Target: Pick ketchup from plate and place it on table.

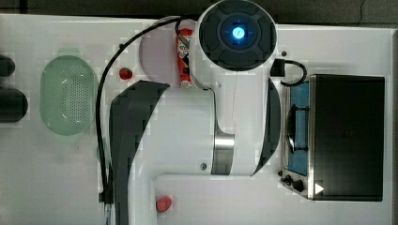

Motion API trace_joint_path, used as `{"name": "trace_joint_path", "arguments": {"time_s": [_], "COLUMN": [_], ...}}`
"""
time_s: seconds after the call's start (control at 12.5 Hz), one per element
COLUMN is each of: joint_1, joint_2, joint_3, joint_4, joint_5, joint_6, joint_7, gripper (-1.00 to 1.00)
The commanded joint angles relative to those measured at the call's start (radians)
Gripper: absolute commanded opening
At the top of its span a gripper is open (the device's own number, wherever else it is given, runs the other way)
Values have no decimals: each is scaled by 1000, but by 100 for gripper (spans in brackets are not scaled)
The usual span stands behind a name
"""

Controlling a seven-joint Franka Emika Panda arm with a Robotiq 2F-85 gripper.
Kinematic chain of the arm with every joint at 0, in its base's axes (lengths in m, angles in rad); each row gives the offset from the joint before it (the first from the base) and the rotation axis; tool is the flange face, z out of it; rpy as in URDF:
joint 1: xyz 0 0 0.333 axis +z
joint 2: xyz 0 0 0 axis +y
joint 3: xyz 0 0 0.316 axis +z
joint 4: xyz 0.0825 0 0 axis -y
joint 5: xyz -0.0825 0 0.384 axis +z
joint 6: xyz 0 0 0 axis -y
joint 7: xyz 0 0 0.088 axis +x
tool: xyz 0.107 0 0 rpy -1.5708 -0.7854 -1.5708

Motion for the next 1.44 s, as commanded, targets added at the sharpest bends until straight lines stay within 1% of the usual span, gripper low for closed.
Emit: {"name": "trace_joint_path", "arguments": {"time_s": [0.08, 0.24, 0.48, 0.88, 1.28, 1.44], "joint_1": [-94, -91, -86, -76, -60, -54], "joint_2": [-195, -173, -94, 89, 258, 314], "joint_3": [64, 67, 81, 108, 119, 119], "joint_4": [-26, -28, -28, -21, -18, -17], "joint_5": [3, 3, 4, 4, 3, 3], "joint_6": [-174, -168, -123, 18, 176, 241], "joint_7": [29, 28, -8, -135, -415, -497], "gripper": [60, 100, 100, 100, 100, 100]}}
